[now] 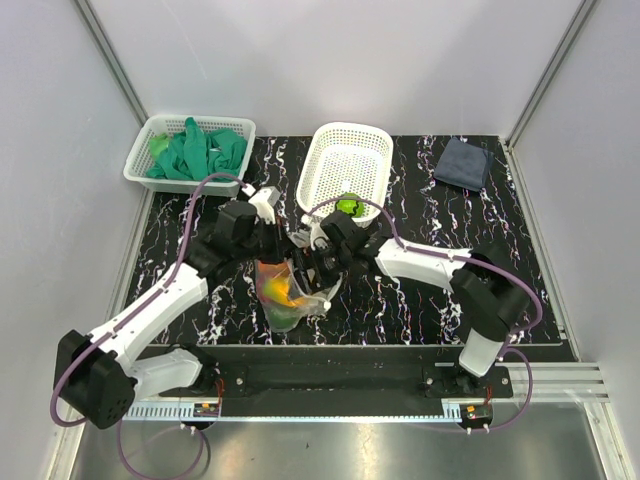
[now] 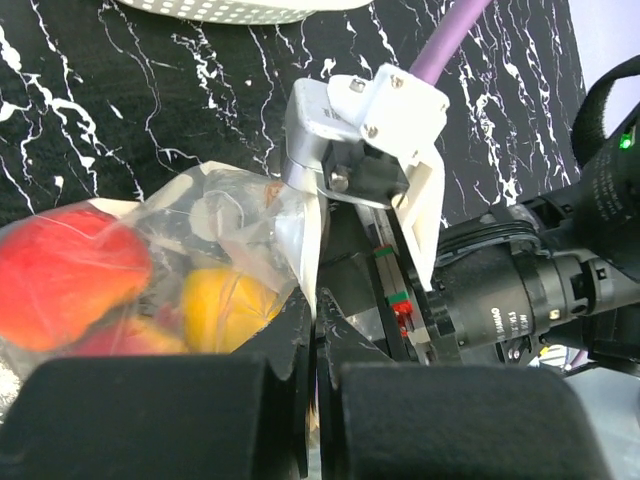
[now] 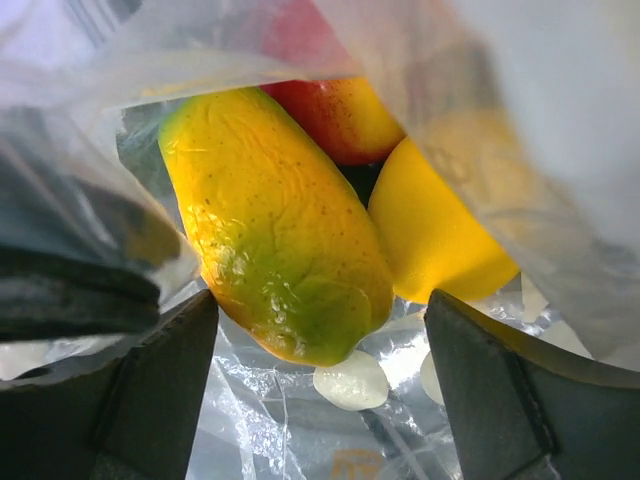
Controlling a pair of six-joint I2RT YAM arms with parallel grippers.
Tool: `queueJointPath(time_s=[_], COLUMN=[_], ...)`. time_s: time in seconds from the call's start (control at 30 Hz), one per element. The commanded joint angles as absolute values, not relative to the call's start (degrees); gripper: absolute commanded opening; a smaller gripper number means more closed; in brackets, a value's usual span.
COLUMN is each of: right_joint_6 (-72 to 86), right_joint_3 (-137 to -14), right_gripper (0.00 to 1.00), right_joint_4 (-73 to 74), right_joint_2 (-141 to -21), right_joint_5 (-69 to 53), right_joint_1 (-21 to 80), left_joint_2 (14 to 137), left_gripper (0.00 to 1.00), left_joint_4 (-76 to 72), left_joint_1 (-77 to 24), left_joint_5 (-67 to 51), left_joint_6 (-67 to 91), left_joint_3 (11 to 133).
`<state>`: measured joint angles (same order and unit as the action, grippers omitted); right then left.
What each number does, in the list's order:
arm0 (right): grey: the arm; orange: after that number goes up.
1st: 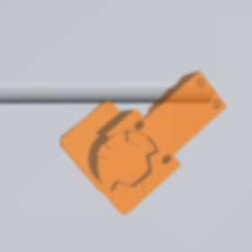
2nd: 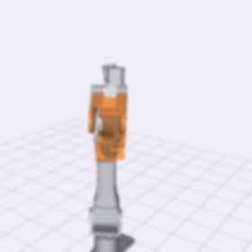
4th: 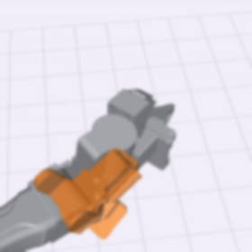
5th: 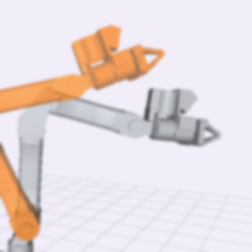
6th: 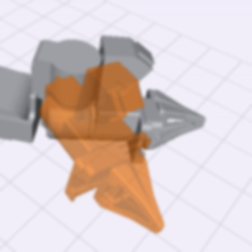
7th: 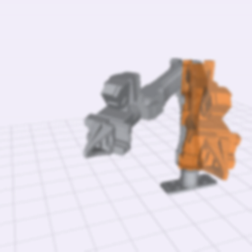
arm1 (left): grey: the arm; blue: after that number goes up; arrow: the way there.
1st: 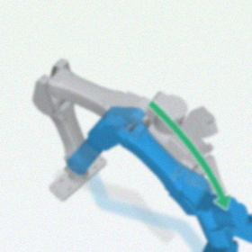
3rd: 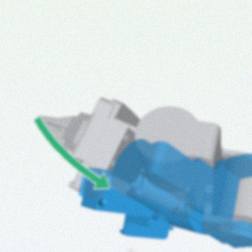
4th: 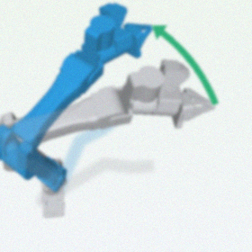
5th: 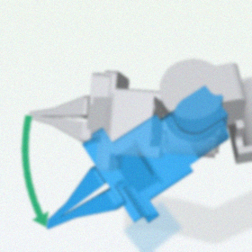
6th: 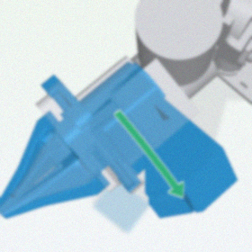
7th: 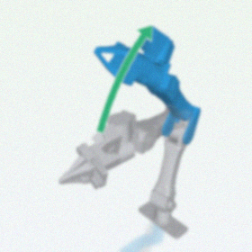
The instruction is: Open the zip-top bag and remove the fake food
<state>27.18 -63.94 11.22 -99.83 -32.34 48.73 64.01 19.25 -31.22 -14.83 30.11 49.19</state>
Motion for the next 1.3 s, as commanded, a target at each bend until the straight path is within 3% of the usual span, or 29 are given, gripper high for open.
queueJointPath(time_s=[0.0,0.1,0.23,0.33,0.67,0.77,1.27], right_joint_6=[33.0,33.8,32.3,31.4,24.9,24.4,23.0], right_joint_3=[-62.2,-61.7,-61.8,-62.2,-66.0,-67.0,-76.5], right_gripper=[0.79,0.70,0.45,0.33,0.05,0.00,0.00], right_joint_4=[-3.0,-4.6,-4.0,-2.3,18.9,23.8,36.2], right_joint_2=[-101.2,-100.4,-98.8,-97.9,-88.9,-86.8,-78.0], right_joint_5=[-34.6,-33.9,-31.1,-30.5,-17.6,-14.7,-0.4], right_joint_1=[49.7,49.7,49.7,49.7,49.6,49.7,44.9], left_joint_2=[61.1,60.2,59.2,58.6,56.3,56.2,53.8], left_gripper=[0.00,0.00,0.00,0.00,0.00,0.00,0.00], left_joint_4=[12.1,12.0,12.6,14.2,19.3,19.3,19.7], left_joint_1=[-31.6,-31.6,-31.6,-31.6,-30.7,-30.5,-29.7], left_joint_5=[-15.9,-15.6,-14.9,-13.9,-7.8,-7.7,-4.7], left_joint_6=[32.3,32.5,31.9,30.9,25.3,25.3,25.1], left_joint_3=[47.7,47.1,47.0,47.5,48.3,48.3,45.4])
